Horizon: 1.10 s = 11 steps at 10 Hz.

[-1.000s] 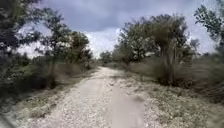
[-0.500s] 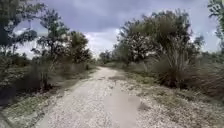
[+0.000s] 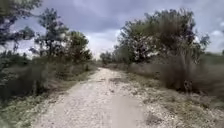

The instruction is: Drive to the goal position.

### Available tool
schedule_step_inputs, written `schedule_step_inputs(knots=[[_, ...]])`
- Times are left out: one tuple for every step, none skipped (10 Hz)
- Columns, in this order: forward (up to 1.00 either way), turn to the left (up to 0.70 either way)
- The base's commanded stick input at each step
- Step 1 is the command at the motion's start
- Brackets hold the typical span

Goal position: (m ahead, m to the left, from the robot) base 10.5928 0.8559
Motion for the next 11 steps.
schedule_step_inputs(knots=[[0.50, 0.01], [0.50, 0.01], [0.50, 0.01], [0.50, 0.01], [0.50, 0.01], [0.50, 0.01], [0.50, 0.01], [0.50, 0.01], [0.50, 0.01], [0.50, -0.12], [0.50, -0.36]])
